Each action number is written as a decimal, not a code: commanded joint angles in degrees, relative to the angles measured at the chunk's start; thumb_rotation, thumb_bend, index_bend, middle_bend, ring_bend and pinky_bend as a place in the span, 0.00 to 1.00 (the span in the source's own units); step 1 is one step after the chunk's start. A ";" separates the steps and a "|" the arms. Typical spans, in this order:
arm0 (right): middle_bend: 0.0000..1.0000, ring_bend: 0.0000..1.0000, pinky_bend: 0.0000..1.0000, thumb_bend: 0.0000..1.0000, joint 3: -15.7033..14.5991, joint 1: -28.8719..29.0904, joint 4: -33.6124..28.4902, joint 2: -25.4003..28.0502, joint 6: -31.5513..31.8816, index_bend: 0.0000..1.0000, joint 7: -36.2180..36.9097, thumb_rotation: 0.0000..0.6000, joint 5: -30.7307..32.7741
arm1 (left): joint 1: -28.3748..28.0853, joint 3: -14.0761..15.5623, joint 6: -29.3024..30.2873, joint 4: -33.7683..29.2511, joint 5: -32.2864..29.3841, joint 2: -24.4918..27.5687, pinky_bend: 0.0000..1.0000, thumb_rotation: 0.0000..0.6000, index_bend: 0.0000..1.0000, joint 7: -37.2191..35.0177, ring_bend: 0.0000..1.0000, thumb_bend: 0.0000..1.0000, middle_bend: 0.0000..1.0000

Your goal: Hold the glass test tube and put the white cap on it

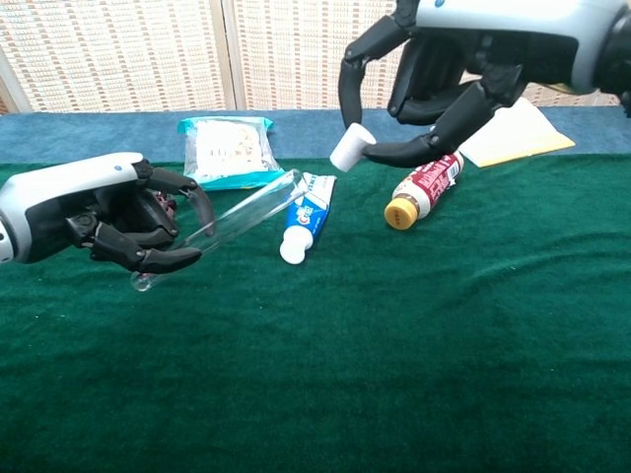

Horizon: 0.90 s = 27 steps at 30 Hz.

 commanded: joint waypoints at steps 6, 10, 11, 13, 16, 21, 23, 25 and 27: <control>1.00 1.00 1.00 0.61 -0.08 1.04 -0.20 -1.07 -0.05 0.75 -1.09 0.97 0.97 | -0.22 -0.05 0.06 -0.31 -0.04 -0.36 0.96 1.00 0.69 -0.27 0.97 0.58 1.00; 1.00 1.00 1.00 0.61 -0.12 1.36 -0.30 -1.22 -0.02 0.75 -1.41 0.97 1.53 | -0.24 -0.07 0.11 -0.36 -0.12 -0.33 0.96 1.00 0.69 -0.51 0.97 0.58 1.00; 1.00 1.00 1.00 0.61 -0.16 1.43 -0.31 -1.26 -0.01 0.75 -1.52 0.97 1.62 | -0.25 -0.03 0.09 -0.36 -0.12 -0.32 0.96 1.00 0.69 -0.55 0.97 0.58 1.00; 1.00 1.00 1.00 0.61 -0.23 1.62 -0.36 -1.41 -0.02 0.75 -1.69 0.97 1.77 | -0.29 0.01 0.02 -0.38 -0.13 -0.28 0.96 1.00 0.69 -0.60 0.97 0.58 1.00; 1.00 1.00 1.00 0.61 -0.35 1.86 -0.29 -1.53 -0.01 0.75 -2.19 0.97 2.05 | -0.39 -0.03 -0.02 -0.56 -0.12 -0.24 0.96 1.00 0.69 -0.66 0.97 0.58 1.00; 1.00 1.00 1.00 0.61 -0.40 2.21 -0.41 -1.77 0.14 0.75 -2.58 0.97 2.46 | -0.46 -0.06 0.09 -0.81 -0.10 -0.08 0.96 1.00 0.69 -0.58 0.97 0.58 1.00; 1.00 1.00 1.00 0.61 -0.44 2.30 -0.34 -1.89 0.25 0.75 -2.76 0.97 2.57 | -0.45 -0.05 0.17 -0.83 -0.17 -0.13 0.96 1.00 0.69 -0.51 0.97 0.58 1.00; 1.00 1.00 1.00 0.61 -0.44 2.50 -0.26 -2.09 0.22 0.75 -2.87 0.97 2.81 | -0.50 -0.03 0.11 -0.92 -0.26 -0.09 0.96 1.00 0.69 -0.42 0.97 0.58 1.00; 1.00 1.00 1.00 0.61 -0.39 2.73 -0.11 -2.32 0.23 0.75 -3.15 0.97 3.04 | -0.54 -0.06 0.18 -1.03 -0.34 -0.12 0.96 1.00 0.69 -0.21 0.97 0.58 1.00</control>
